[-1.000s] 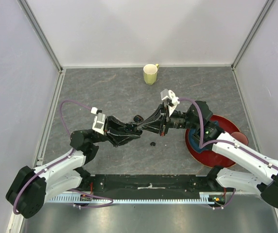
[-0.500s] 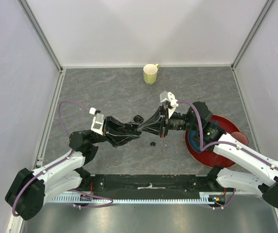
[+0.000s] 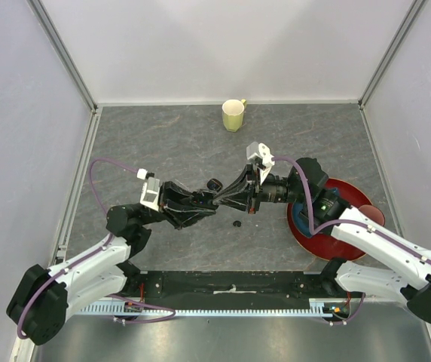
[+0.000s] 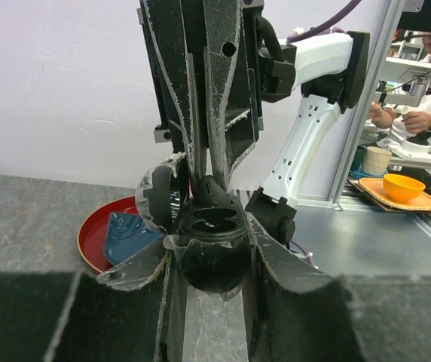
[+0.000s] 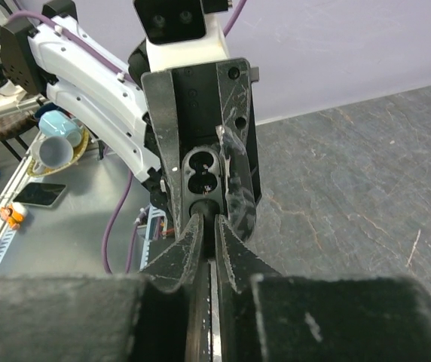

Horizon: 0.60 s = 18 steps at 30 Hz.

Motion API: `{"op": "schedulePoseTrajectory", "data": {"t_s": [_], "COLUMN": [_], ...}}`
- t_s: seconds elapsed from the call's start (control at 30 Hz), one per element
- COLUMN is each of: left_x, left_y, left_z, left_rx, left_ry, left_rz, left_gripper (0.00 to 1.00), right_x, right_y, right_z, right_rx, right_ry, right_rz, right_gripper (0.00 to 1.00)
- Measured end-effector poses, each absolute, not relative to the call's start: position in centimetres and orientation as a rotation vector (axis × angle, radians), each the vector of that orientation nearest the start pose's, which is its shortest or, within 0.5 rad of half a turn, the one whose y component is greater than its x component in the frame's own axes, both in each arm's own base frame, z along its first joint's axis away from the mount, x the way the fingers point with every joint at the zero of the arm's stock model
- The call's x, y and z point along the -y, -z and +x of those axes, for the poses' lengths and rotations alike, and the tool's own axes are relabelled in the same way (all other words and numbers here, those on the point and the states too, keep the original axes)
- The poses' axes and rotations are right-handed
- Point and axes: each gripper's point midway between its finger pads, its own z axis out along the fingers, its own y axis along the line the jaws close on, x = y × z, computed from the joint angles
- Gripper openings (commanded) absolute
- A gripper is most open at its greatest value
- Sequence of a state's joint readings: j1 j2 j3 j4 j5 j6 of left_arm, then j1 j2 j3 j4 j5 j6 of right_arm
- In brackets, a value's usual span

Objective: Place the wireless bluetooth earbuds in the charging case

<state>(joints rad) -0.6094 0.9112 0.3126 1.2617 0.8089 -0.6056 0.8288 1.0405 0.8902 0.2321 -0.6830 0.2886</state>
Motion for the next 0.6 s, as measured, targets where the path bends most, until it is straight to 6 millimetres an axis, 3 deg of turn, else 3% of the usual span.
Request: {"op": "schedulePoseTrajectory", "data": {"t_s": [0.33,0.6], "left_x": [25.9,25.8], "left_y": [-32.2,-32.6], "left_z": [12.9,13.1], "left_rx": [-0.911,-0.902], "left_ry": [1.397,1.384], "left_rz": [0.802,0.782], "left_gripper": [0.02,0.02], "right_x": [-32.8,-32.6], "right_y": [-34.2,-34.2], "right_z": [14.4,14.7], "right_rx": [-1.367,-1.389], "right_ry": [-1.343,-1.327], "right_rz": [-0.986,-0.961], "right_gripper": [0.3,0.29]}}
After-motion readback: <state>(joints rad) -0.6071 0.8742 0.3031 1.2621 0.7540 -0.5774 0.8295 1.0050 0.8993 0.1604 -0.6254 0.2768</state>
